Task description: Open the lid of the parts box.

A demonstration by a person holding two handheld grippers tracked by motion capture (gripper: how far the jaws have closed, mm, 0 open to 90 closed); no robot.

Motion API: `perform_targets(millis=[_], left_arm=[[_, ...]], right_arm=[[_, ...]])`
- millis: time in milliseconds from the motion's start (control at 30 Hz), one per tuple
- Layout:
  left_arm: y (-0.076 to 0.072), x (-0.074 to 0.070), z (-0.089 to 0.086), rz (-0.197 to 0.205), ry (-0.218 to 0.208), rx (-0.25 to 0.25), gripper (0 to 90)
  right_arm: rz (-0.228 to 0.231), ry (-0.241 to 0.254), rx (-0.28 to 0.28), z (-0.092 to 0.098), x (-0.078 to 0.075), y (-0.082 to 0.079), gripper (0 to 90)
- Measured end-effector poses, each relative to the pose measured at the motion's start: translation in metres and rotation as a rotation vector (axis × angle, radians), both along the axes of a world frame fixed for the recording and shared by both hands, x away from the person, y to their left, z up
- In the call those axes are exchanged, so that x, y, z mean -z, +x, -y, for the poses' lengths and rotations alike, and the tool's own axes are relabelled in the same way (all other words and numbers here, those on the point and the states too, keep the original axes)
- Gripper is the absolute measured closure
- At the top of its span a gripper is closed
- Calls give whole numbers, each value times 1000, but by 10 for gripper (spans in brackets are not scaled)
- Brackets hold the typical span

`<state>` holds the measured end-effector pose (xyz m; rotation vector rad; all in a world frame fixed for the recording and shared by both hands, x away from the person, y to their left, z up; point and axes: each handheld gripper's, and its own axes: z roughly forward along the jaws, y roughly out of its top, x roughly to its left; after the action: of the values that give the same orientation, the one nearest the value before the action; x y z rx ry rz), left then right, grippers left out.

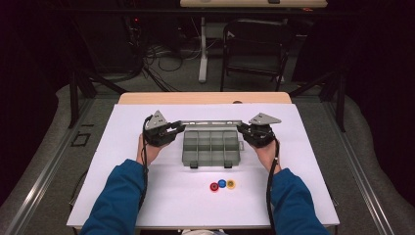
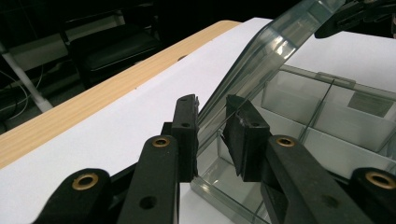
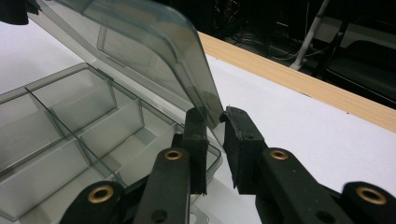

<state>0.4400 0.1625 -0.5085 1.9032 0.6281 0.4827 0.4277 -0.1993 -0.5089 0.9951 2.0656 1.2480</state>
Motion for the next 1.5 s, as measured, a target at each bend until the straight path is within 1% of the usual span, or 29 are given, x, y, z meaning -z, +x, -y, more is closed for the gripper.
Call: perform_targets(millis=[100,200,267,300,333,433,467,733,833,900,933,1133,1233,1267,1500], left_arm=[[1,1,0,-1,-5,-4,738],[4,1,0,-14,-9,-5,738],[5,2,0,-14,-12,-9,738],[6,3,0,-25,-20,-10,737],[6,3,0,-25,-20,-10,737],[9,4,0,-33,-27,-15,738],[9,4,1,-36,-26,-17,738],[14,8,3,-52,-21,-40,747],[16,10,4,-57,-8,-47,754],[17,11,4,-60,-10,-48,756],[18,12,4,-74,-10,-52,757],[21,15,5,-82,-10,-63,764],[23,17,5,-91,-10,-68,767],[23,17,5,-94,-4,-68,770],[27,20,6,-110,7,-80,783]], right_arm=[[-3,-1,4,0,1,1,790],[-7,1,9,-1,3,3,792],[-9,-1,11,-1,4,4,794],[-10,-3,12,-1,5,5,796],[-10,-3,12,-1,5,5,796],[-21,0,16,-1,7,8,801],[-26,8,18,0,7,9,802],[-35,7,23,-1,6,14,808],[-38,10,25,-1,7,16,809],[-39,9,26,-1,7,16,809],[-40,9,27,-2,8,17,809],[-53,5,32,-2,11,20,811],[-51,9,34,-2,12,22,813],[-49,9,34,-2,13,22,814],[-54,9,43,-3,14,26,817]])
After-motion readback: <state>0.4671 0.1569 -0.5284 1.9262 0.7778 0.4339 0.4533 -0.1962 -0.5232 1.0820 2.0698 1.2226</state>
